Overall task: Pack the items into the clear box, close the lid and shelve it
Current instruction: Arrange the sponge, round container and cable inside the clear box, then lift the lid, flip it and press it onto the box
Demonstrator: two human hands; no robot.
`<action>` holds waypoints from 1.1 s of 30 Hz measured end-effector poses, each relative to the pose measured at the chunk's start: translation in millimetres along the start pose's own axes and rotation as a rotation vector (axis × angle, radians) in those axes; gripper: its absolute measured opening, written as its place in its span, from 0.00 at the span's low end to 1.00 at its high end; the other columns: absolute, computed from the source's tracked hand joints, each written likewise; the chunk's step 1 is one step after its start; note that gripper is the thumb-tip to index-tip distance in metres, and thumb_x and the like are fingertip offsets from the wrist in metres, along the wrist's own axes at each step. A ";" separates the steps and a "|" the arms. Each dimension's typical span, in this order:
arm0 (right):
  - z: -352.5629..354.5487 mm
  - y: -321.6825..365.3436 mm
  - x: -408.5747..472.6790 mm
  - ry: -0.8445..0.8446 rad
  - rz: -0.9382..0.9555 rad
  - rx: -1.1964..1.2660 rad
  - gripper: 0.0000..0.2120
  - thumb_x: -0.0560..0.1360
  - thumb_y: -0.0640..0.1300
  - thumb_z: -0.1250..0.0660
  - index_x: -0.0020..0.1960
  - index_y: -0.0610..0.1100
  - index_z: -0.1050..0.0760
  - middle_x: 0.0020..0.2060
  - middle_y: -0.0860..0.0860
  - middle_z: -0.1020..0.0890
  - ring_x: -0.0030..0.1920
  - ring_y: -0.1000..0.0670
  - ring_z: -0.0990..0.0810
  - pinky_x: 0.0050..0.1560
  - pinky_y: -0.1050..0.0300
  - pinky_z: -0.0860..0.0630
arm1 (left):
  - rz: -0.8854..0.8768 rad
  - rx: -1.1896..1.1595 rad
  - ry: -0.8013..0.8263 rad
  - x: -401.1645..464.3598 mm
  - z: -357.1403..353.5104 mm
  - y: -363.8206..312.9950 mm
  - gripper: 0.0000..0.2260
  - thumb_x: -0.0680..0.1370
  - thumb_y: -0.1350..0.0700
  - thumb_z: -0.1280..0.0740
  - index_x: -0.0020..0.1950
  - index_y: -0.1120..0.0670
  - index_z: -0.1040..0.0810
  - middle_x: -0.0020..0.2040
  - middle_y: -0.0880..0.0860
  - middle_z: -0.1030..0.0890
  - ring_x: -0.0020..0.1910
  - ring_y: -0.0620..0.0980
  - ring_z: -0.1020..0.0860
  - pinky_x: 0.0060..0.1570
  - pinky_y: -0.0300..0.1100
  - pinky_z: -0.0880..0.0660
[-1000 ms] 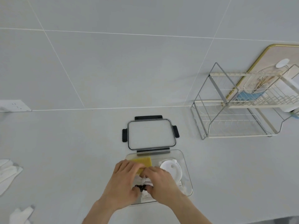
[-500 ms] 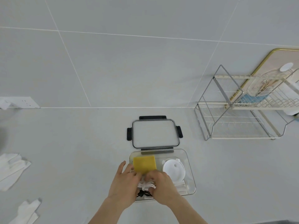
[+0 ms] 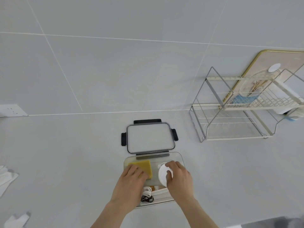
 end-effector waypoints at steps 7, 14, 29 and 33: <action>-22.6 -5.6 -9.1 0.319 0.101 -0.278 0.15 0.79 0.43 0.39 0.65 0.48 0.26 0.63 0.52 0.23 0.64 0.48 0.27 0.54 0.52 0.23 | -0.053 -0.002 0.187 6.4 -32.6 -12.2 0.25 0.55 0.45 0.21 0.52 0.41 0.17 0.59 0.43 0.17 0.63 0.49 0.25 0.60 0.50 0.22; -35.4 -10.5 -13.5 0.413 0.103 -0.402 0.14 0.79 0.45 0.39 0.64 0.45 0.27 0.66 0.46 0.27 0.72 0.45 0.36 0.62 0.50 0.25 | -0.010 -0.054 0.163 0.2 -31.4 -5.0 0.20 0.60 0.48 0.24 0.51 0.40 0.20 0.53 0.37 0.19 0.58 0.43 0.25 0.59 0.47 0.22; 24.4 -1.2 51.7 0.013 0.133 -0.049 0.02 0.69 0.46 0.31 0.38 0.52 0.23 0.34 0.55 0.21 0.37 0.51 0.22 0.31 0.56 0.25 | 0.669 -0.502 -0.412 58.9 44.2 60.4 0.09 0.78 0.54 0.35 0.56 0.42 0.26 0.50 0.38 0.20 0.51 0.41 0.22 0.48 0.43 0.25; 40.7 -43.7 121.7 -0.003 -0.205 0.180 0.04 0.74 0.46 0.32 0.47 0.53 0.20 0.40 0.56 0.17 0.41 0.50 0.18 0.40 0.55 0.24 | 0.939 -0.707 -0.461 80.7 37.8 116.6 0.09 0.78 0.55 0.35 0.57 0.47 0.25 0.54 0.46 0.18 0.51 0.48 0.20 0.48 0.46 0.26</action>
Point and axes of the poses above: each hand's wrist, its own x-axis towards the middle knuckle, its own z-axis out of the back of the hand, y = z × x, the point moved 7 cm from there along x, towards the middle knuckle
